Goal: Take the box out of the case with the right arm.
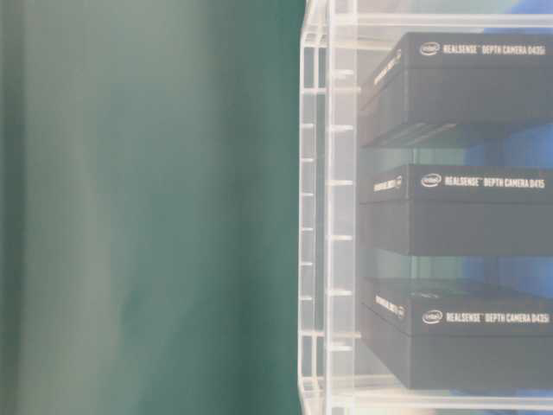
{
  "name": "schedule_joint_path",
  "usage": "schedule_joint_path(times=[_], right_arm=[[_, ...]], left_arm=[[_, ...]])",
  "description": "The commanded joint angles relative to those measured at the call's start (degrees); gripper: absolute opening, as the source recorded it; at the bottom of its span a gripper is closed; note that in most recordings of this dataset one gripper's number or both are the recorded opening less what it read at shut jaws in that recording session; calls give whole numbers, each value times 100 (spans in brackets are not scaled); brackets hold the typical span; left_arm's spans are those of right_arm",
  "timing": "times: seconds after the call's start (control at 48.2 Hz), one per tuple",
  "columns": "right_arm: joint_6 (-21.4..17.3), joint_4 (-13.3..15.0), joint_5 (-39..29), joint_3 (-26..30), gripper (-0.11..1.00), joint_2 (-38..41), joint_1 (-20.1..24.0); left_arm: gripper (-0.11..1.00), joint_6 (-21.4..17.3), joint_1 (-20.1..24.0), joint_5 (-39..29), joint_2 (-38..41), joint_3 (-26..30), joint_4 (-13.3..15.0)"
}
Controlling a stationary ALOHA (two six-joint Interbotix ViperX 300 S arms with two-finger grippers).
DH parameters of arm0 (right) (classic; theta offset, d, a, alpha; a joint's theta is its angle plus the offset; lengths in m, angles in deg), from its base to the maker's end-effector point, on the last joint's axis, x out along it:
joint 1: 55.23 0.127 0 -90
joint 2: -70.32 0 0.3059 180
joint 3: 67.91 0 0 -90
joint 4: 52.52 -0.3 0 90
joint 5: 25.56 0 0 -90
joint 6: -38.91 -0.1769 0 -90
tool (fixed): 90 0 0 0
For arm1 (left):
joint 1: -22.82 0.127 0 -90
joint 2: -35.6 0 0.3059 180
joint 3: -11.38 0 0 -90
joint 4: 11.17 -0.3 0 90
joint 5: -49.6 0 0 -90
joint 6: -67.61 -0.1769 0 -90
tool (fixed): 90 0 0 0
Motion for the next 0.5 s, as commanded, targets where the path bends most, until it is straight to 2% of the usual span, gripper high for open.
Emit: schedule_joint_path(times=[0.0,0.249,0.477], right_arm=[[-88,-26,18,62,0,62,53],[-466,-35,-896,299,0,141,53],[-703,-26,-1573,1072,0,149,53]], left_arm=[[0,0,-26,-53,26,105,-193],[0,26,-35,-141,9,193,-193],[0,70,-53,-659,-62,747,-193]])
